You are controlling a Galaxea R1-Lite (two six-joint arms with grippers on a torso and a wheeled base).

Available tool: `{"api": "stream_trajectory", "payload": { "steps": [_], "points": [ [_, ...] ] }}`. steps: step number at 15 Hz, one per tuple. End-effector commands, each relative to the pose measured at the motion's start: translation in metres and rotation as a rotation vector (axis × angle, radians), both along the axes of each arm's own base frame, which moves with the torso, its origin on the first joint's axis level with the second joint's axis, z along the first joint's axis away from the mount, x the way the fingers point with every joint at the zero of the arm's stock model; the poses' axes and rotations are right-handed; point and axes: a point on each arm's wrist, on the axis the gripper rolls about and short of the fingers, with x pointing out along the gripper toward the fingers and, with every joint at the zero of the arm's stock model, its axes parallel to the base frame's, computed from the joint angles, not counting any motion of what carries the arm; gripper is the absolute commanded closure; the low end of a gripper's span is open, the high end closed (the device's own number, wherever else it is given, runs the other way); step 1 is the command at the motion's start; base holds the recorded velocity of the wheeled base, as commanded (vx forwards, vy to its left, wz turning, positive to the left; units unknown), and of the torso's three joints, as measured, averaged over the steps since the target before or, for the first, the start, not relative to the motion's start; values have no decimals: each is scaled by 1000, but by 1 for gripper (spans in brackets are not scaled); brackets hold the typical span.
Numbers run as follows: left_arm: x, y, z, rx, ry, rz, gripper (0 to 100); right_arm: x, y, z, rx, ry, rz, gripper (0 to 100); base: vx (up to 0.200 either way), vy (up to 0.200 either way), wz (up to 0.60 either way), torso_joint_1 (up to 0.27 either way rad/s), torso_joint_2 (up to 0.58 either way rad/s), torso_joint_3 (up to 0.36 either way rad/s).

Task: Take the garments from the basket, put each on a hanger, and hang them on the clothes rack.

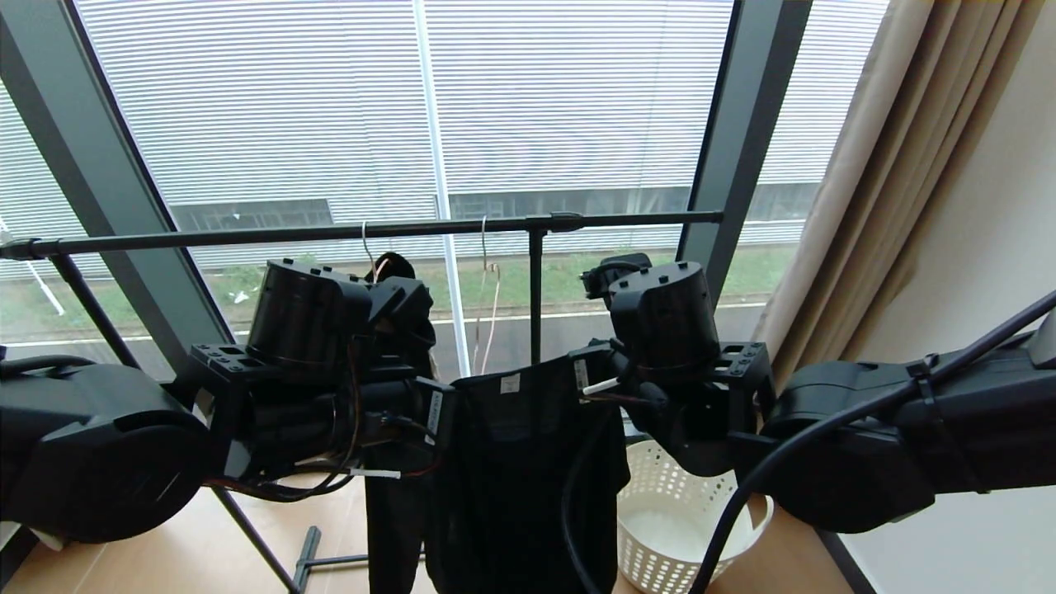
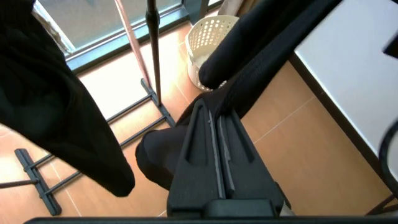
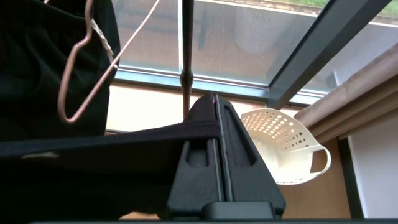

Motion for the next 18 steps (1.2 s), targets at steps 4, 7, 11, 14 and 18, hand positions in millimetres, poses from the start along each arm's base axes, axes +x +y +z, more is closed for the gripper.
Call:
{"api": "stream_trajectory", "payload": {
  "steps": [4,7,11,14,18],
  "points": [
    [2,-7,-5,10,10,-12,100,-2,-3,8,16,-15,-2,100,0,0,0,0,0,0],
    [-1,-5,-4,10,10,-12,100,-2,-4,9,16,-15,-2,100,0,0,0,0,0,0],
    [-5,-3,-2,7,5,-13,0,-2,-6,11,20,-20,-7,100,0,0,0,0,0,0],
    [-6,-1,0,3,2,-6,0,5,-16,15,24,-28,-39,100,0,0,0,0,0,0],
    [-5,0,-1,10,2,28,0,11,-34,28,23,-56,-78,100,0,0,0,0,0,0]
  ]
}}
